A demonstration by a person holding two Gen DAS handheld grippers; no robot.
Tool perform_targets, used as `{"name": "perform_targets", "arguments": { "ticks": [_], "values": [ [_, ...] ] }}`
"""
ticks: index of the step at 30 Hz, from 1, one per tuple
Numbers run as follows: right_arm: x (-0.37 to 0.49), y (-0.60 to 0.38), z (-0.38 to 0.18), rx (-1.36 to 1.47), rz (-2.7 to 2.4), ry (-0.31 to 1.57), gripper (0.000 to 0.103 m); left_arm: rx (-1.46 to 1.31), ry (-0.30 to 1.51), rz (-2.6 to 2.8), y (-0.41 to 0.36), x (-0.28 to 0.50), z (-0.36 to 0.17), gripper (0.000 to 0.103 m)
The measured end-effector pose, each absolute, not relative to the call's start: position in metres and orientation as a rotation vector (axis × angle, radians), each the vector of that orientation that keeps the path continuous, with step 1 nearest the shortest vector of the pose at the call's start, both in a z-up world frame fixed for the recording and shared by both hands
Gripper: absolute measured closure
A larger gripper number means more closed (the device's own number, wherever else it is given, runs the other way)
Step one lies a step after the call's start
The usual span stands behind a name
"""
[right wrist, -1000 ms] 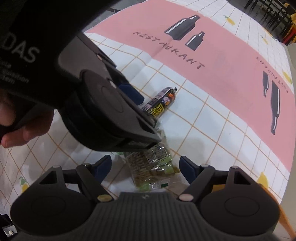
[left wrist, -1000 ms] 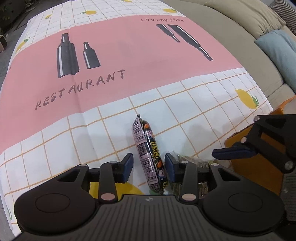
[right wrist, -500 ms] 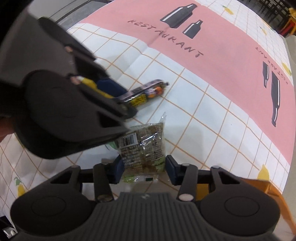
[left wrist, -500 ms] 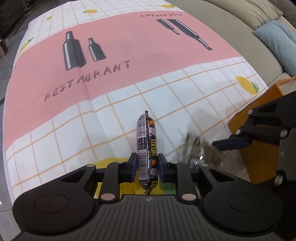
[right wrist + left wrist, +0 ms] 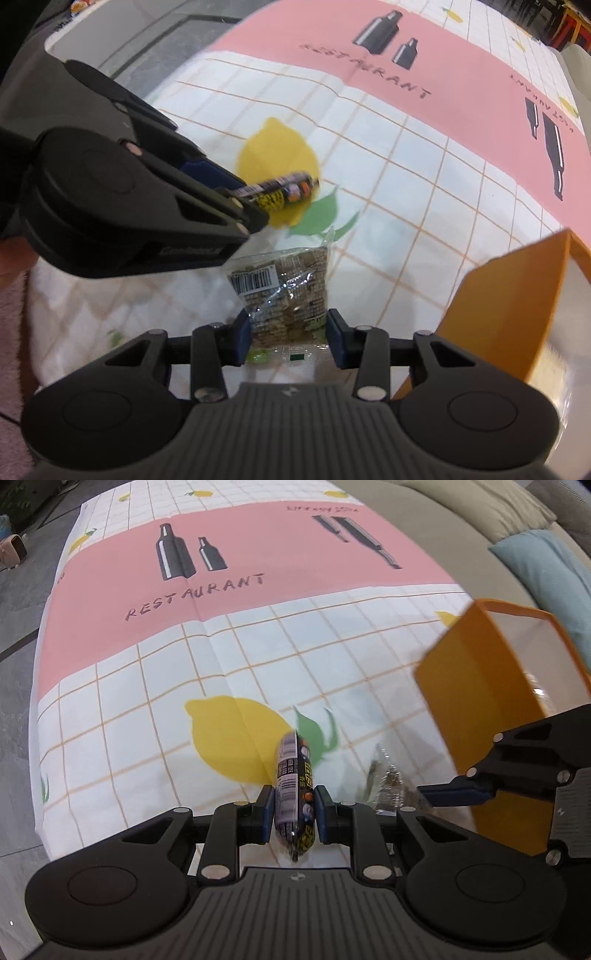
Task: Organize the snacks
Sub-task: 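Lift and carry the sausage stick and nut pack over the orange box, then lower both items into the orange box and open both tools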
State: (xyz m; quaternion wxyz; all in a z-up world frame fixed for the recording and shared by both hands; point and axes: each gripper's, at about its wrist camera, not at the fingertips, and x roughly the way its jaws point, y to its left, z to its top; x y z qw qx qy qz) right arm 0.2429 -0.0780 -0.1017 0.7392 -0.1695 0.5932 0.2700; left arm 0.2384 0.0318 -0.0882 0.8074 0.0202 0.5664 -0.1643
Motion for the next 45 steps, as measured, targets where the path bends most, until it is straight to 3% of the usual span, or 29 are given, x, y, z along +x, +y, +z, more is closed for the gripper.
{"name": "perform_targets", "arguments": {
  "ticks": [14, 21, 34, 45],
  "values": [
    [0.176, -0.134, 0.0, -0.199, 0.628, 1.209, 0.063, 0.04, 1.08, -0.481, -0.013, 0.178, 0.015, 0.079],
    [0.163, -0.197, 0.02, -0.207, 0.507, 1.175, 0.063, 0.095, 1.028, -0.593, -0.067, 0.161, 0.046, 0.079],
    [0.163, -0.273, -0.025, -0.26, 0.322, 1.285, 0.063, 0.378, 1.121, -0.724, -0.176, 0.163, -0.004, 0.079],
    [0.17, -0.296, -0.057, -0.21, 0.317, 1.333, 0.063, 0.503, 1.184, -0.74, -0.202, 0.179, -0.051, 0.079]
  ]
}}
